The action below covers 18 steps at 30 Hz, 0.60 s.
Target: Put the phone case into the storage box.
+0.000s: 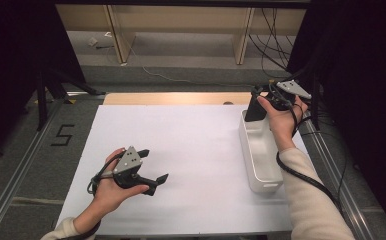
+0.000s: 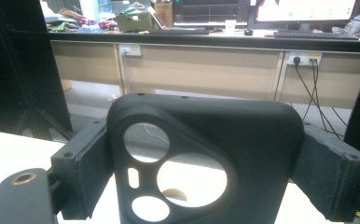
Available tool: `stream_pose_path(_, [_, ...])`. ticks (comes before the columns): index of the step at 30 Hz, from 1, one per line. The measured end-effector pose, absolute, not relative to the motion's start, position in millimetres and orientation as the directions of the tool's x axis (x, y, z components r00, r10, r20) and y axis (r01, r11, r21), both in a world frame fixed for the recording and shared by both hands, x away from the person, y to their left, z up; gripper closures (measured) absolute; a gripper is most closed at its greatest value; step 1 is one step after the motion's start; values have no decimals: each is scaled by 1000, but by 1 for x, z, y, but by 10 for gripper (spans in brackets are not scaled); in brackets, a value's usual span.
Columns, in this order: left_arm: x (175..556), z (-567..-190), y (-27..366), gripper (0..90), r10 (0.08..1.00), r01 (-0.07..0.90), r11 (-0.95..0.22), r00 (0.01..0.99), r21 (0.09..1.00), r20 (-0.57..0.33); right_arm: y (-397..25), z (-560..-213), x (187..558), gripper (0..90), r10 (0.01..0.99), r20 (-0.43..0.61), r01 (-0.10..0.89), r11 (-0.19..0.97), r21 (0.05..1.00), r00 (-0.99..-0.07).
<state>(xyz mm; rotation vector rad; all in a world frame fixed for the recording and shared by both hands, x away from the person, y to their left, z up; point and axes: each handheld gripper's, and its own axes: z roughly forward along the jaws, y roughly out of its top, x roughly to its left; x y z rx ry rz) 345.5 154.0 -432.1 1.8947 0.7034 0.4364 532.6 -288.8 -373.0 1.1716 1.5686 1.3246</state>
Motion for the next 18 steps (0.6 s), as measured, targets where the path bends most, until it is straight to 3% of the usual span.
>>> stream_pose_path(18, [346, -432, 154, 0, 644, 274, -308, 765, 911, -12, -282, -377, 540, 150, 959, -11, 208, 72, 975, -282])
